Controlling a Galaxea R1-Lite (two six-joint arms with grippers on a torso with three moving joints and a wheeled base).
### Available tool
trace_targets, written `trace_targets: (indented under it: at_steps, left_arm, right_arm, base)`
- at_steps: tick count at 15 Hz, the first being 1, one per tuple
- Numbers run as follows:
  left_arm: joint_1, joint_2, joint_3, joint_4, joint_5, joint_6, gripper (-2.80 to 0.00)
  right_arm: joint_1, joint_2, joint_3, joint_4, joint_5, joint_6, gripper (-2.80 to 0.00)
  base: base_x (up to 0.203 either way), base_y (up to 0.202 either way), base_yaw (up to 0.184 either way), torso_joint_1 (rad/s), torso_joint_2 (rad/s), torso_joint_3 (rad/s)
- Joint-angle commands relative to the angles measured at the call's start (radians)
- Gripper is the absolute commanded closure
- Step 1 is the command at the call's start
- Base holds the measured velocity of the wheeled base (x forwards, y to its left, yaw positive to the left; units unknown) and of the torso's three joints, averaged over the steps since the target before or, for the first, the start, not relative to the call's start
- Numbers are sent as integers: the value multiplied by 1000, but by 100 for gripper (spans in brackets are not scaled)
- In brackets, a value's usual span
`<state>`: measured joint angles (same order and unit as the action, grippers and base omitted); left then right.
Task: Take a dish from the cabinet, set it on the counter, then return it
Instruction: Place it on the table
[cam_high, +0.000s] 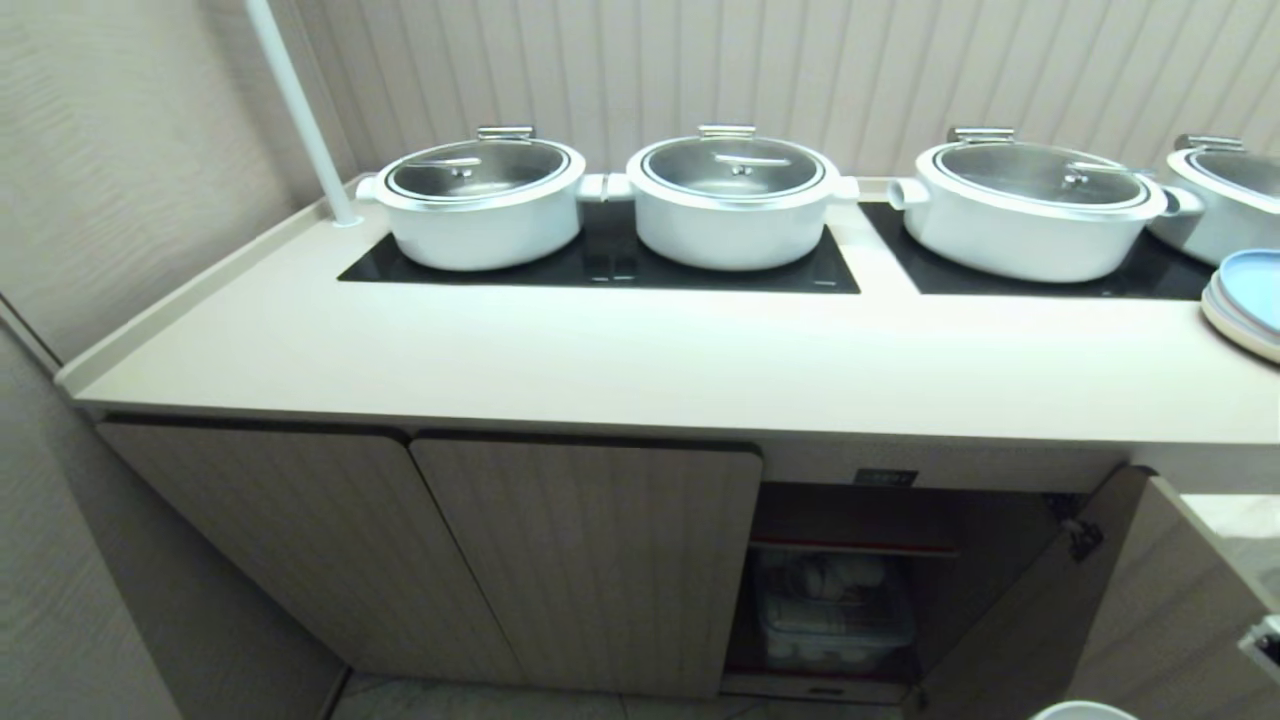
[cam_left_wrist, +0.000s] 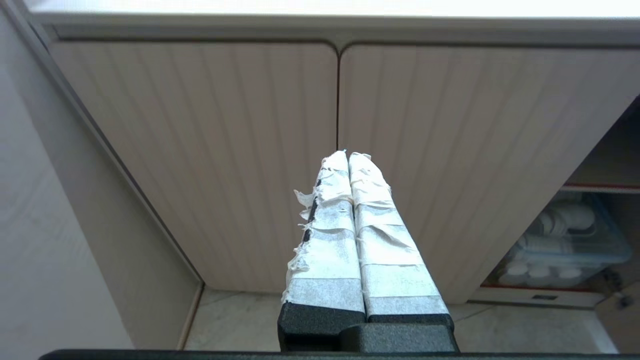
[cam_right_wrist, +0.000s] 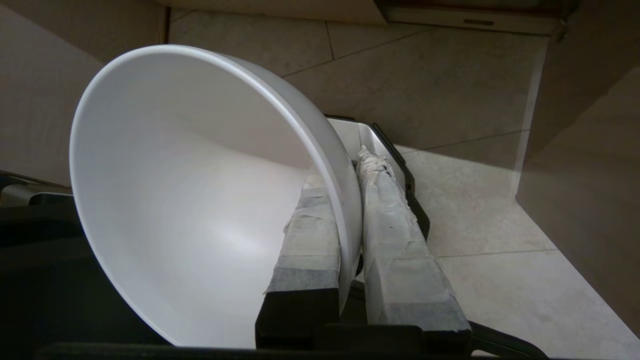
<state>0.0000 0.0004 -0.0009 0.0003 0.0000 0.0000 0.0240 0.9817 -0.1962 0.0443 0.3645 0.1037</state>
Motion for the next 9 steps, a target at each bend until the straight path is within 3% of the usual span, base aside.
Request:
trace_targets:
  at_steps: [1,9]
  left_arm:
    - [0,0,1,0,-1,0,0]
    - [0,0,1,0,-1,0,0]
  right_arm:
    - [1,6,0,0,2,-1,0]
    - [1,9,-2,-1,4,1,0]
  base:
    - [0,0,0,224,-456,-240]
    - [0,0,0,176,-360,-191]
